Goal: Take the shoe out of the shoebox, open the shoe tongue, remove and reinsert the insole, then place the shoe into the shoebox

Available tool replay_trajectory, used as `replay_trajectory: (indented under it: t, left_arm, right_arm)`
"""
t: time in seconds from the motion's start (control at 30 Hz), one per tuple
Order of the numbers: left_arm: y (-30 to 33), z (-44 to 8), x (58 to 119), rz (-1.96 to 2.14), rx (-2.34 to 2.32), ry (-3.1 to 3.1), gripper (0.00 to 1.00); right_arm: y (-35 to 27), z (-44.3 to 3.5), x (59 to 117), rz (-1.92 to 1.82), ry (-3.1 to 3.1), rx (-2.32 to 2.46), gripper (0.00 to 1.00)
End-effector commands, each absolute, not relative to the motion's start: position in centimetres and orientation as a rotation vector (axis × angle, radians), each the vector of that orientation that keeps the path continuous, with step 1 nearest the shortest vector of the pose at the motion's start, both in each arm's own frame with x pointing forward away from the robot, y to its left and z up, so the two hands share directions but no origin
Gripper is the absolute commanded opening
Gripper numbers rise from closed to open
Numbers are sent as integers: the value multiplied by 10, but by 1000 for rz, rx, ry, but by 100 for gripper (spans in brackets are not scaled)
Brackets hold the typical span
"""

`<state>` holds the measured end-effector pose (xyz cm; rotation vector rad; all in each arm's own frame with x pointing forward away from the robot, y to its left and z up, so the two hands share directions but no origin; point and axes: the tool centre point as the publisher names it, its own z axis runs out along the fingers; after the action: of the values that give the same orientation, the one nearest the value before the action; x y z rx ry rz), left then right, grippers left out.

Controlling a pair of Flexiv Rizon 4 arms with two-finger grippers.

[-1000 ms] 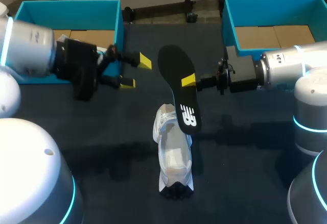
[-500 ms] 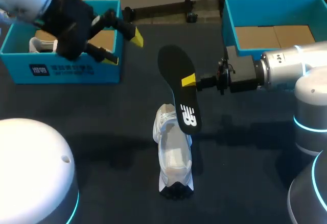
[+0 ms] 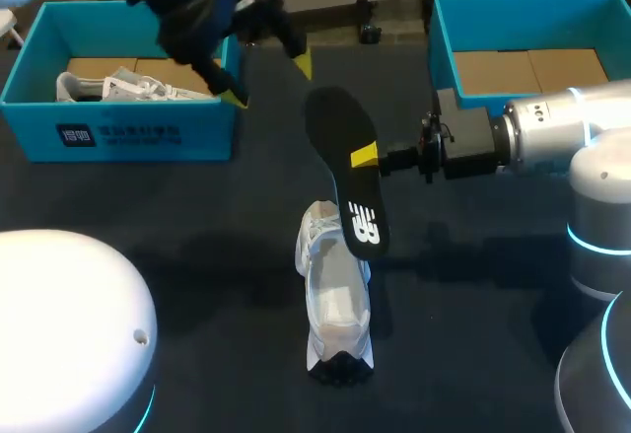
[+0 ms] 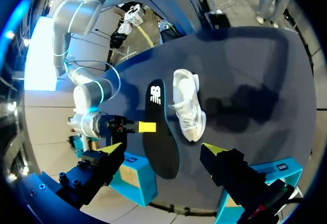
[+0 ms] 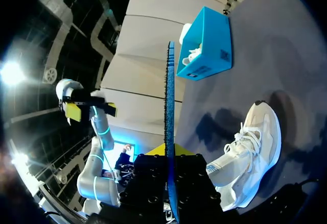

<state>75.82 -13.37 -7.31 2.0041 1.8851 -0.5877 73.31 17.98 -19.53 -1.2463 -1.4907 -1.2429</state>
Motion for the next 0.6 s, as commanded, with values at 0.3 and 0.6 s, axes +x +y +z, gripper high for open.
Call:
replay_trajectory:
  t: [0.3, 0.6]
  left_arm:
    - [-157, -74, 768, -284, 2259, 2175, 100]
    - [-180, -76, 775, -241, 2242, 2214, 100]
  right_arm:
    - [181, -196, 733, -1243, -1490, -1249, 0]
    - [181, -196, 733, -1243, -1490, -1249, 0]
